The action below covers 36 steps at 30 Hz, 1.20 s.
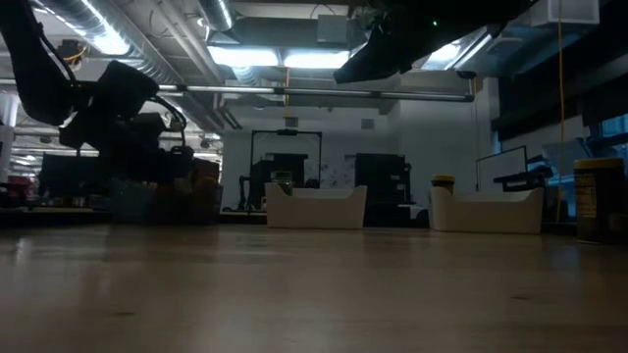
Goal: Sort spices by type
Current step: Put the top brown seasoning bag into the black bin, then put the bottom left green seasoning bottle into the left white bin
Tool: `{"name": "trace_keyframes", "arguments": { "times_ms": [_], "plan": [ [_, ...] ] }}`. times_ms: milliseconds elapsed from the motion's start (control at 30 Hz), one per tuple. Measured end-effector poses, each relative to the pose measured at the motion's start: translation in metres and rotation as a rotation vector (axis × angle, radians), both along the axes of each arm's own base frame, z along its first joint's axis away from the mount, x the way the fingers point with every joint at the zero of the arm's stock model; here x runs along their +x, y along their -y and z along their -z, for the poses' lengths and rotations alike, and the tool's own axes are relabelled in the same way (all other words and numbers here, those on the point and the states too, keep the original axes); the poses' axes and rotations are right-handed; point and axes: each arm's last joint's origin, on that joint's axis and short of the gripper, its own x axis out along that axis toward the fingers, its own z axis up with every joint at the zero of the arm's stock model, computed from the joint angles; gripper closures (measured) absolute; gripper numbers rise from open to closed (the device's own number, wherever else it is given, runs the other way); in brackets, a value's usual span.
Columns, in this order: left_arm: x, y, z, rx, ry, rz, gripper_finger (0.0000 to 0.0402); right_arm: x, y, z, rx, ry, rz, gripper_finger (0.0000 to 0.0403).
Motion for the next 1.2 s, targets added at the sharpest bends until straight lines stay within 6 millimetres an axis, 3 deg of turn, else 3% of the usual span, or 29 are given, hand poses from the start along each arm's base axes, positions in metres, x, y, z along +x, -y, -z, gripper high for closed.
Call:
{"name": "trace_keyframes", "arguments": {
  "times_ms": [367, 567, 767, 1200],
  "plan": [
    [-0.001, 0.001, -0.001, -0.003, -0.005, 0.002, 0.0315, 0.000, 0.000, 0.001, 0.000, -0.006, 0.000, 0.0188],
    [-0.001, 0.004, -0.014, 0.054, 0.022, 0.028, 0.0281, 0.000, 0.000, 0.001, 0.000, -0.007, 0.000, 0.0188],
    [0.000, 0.015, -0.031, 0.117, 0.025, 0.091, 0.0273, -0.001, 0.000, 0.003, 0.001, -0.030, 0.001, 0.0188],
    [0.011, 0.037, -0.109, 0.145, -0.072, 0.268, 0.0272, -0.001, 0.000, 0.003, 0.005, -0.034, 0.002, 0.0188]
  ]
}}
